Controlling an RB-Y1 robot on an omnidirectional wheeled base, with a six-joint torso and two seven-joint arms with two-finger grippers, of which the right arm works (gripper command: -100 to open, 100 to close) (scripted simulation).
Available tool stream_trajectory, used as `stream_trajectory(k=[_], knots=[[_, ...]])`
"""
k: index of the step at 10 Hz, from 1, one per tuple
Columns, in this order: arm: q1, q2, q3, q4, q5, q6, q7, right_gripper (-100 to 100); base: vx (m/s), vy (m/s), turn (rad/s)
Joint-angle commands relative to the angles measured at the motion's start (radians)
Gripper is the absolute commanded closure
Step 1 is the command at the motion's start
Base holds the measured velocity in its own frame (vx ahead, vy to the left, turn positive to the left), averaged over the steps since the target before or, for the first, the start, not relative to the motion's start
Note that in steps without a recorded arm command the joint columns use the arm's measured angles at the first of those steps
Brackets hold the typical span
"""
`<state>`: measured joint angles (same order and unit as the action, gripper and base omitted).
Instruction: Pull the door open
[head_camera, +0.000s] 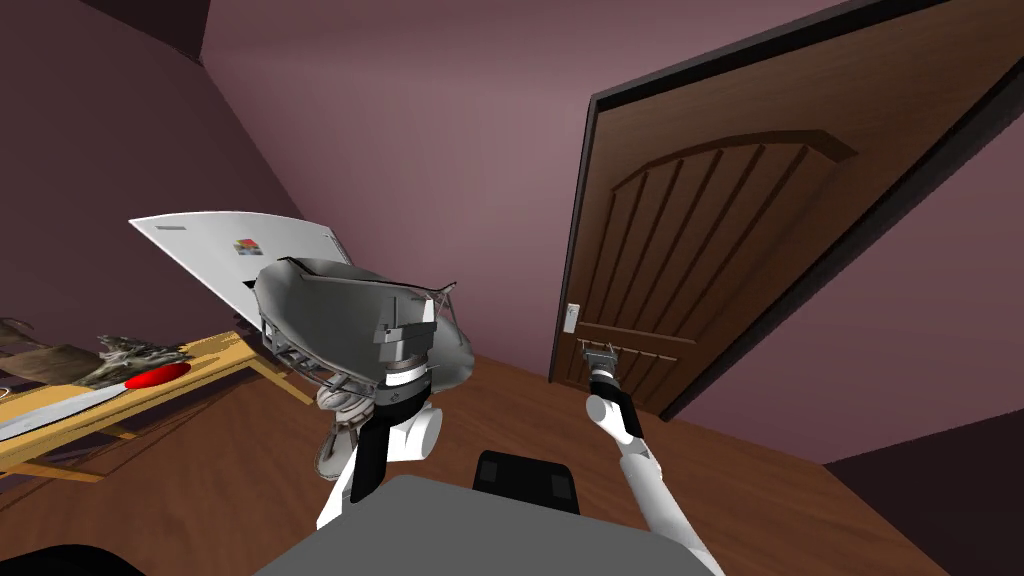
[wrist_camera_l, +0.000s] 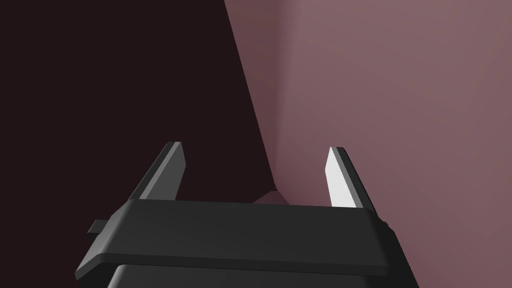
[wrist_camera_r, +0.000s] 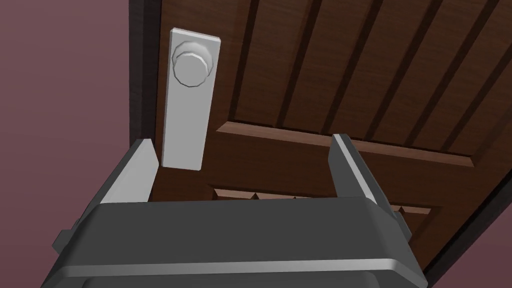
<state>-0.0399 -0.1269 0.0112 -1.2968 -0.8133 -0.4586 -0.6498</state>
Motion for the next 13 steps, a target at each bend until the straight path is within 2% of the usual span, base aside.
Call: stream_trajectory(k=[1,9,10,11,13], knots=[[-0.021,-0.007,0.004,0.039,-0.027,-0.007,-0.026,-100,0.071,-0.046,0.117],[-0.114,-0.014,0.012,0.193,-0.18,-0.012,-0.125,-100,0.093,-0.064,0.137],[-0.107,-0.012,0.008,0.177,-0.17,-0.008,-0.112,-100,0.046,-0.031,0.023],[-0.102,-0.032,0.003,0.182,-0.176,-0.007,-0.132,-100,0.122,-0.02,-0.007],[-0.094,-0.061,-0.003,0.188,-0.182,-0.008,-0.157,-100,0.189,-0.037,0.021]])
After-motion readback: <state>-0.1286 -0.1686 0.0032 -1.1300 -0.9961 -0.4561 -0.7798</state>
